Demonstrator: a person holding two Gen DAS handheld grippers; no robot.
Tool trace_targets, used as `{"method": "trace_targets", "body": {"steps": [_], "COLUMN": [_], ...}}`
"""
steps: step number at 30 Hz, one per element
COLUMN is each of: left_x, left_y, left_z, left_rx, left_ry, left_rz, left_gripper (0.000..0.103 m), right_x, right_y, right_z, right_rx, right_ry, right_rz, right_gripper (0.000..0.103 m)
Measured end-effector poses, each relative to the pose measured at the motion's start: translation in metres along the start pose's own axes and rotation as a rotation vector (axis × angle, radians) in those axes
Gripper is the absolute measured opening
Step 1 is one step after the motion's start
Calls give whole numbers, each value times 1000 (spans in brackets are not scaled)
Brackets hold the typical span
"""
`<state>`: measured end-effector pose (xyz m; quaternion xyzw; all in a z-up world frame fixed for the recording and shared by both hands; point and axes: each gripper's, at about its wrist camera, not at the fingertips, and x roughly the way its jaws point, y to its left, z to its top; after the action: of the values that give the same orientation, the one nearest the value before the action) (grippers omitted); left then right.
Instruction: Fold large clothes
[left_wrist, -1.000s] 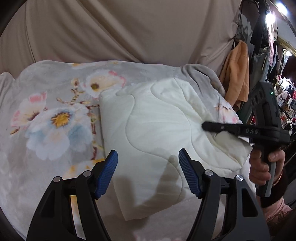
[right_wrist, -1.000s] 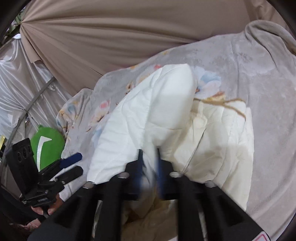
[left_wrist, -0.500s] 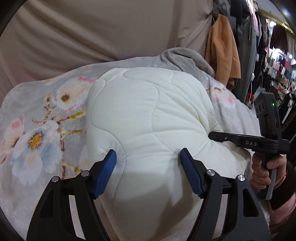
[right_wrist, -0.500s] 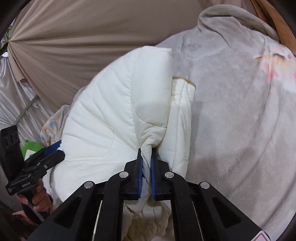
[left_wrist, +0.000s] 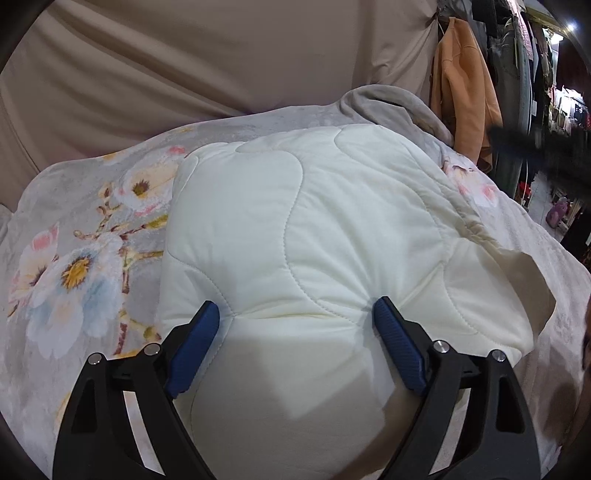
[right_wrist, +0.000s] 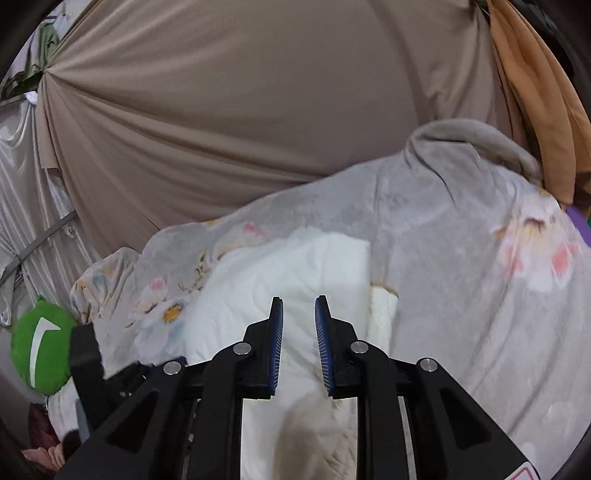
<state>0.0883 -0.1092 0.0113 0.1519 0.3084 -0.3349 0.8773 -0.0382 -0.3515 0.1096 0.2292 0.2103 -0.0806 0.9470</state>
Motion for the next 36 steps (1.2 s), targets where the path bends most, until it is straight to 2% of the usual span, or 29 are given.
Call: {"method": "trace_targets", "body": {"steps": [3, 6, 8, 10, 11, 12, 15, 20, 23, 26, 28, 29, 30, 31, 32, 34, 36], "left_x": [0, 0, 0, -1, -1, -2, -2, 2, 5, 2, -9, -18, -28, -36, -44, -58, -63], "left_y": [0, 1, 3, 2, 2, 1, -5, -7, -3, 0, 6, 11, 18, 24, 29, 40, 43], "left_z": [0, 1, 1, 1, 1, 2, 2, 0, 1, 5, 9, 9, 9, 8, 5, -4, -15], "left_rx": [-3, -8, -10, -7, -4, 2, 26, 47, 31, 17, 4, -8, -23, -31, -37, -46, -48], "left_ry": [3, 8, 10, 9, 3, -4, -19, -35, -24, -8, 7, 6, 6, 7, 9, 17, 42], "left_rz": [7, 6, 3, -2, -6, -10, -10, -16, -29, -28, -39, -56, -70, -76, -79, -81, -84], "left_gripper": [84, 84, 84, 84, 84, 85, 85, 87, 87, 87, 84, 84, 84, 84, 84, 84, 84], "right_x": [21, 67, 104, 136, 145, 153, 167, 186, 192, 188, 163, 142, 118, 87, 62, 18, -10], "right_y": [33, 49, 44, 21, 8, -4, -25, -21, -27, -31, -33, -33, -33, -35, -38, -46, -54], "right_z": [22, 30, 26, 16, 10, 4, -8, -23, -22, -17, -9, -7, -5, -8, -13, -33, -63], "right_rx": [-74, -151, -163, -126, -105, -80, -36, -93, -66, -37, -1, 14, 16, -2, -19, -45, -30], "right_ry": [-7, 29, 76, 146, 167, 186, 227, 245, 266, 279, 256, 232, 210, 195, 181, 167, 207], "right_rz": [-9, -101, -180, -232, -237, -238, -218, -282, -264, -229, -185, -150, -109, -73, -60, -47, -14], "right_gripper": [20, 20, 20, 18, 11, 9, 8, 7, 7, 8, 14, 21, 22, 29, 43, 59, 60]}}
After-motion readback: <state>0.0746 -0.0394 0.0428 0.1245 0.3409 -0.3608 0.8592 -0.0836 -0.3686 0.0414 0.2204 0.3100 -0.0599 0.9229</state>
